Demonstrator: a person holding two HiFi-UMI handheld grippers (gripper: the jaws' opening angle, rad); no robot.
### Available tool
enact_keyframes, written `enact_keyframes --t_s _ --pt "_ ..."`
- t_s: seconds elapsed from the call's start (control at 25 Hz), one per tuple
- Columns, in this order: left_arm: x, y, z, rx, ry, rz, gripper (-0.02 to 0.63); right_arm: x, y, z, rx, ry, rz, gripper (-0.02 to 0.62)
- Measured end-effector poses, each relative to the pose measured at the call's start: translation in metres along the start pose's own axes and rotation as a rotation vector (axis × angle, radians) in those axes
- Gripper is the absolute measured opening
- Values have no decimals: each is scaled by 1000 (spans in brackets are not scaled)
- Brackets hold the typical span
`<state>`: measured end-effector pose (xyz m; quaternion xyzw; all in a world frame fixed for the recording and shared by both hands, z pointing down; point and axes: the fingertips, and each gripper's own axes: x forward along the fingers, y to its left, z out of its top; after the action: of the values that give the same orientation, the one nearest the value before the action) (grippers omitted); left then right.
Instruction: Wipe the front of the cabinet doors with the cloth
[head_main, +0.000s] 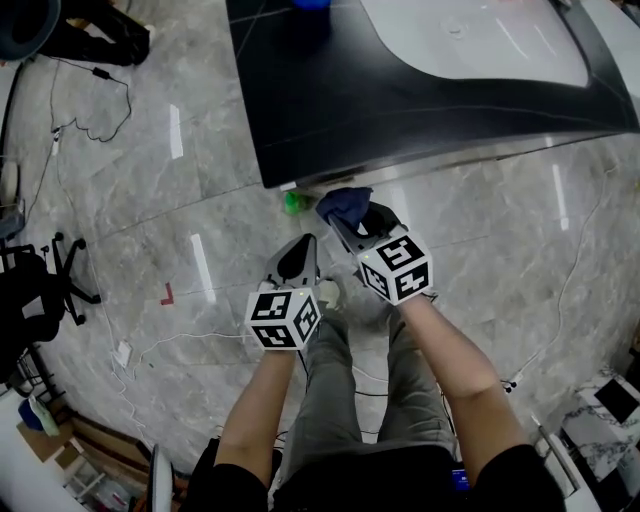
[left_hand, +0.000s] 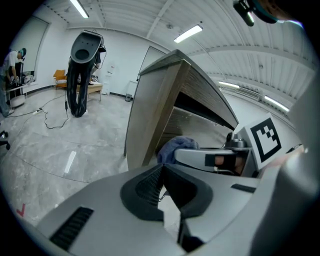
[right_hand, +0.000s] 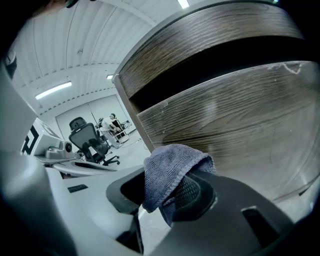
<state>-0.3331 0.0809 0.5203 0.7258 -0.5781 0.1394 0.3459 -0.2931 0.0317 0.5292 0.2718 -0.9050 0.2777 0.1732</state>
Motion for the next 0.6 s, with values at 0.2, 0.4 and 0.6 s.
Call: enact_keyframes --t_s 0.2,0.4,0.6 --pt "15 -18 -2 1 11 -10 8 -10 -25 8 -8 -16 -14 123" --pt "36 -44 1 10 12 -23 8 -32 -53 10 1 -33 -33 123" --pt "61 -78 1 29 21 -55 8 -58 -94 8 22 -48 -82 123"
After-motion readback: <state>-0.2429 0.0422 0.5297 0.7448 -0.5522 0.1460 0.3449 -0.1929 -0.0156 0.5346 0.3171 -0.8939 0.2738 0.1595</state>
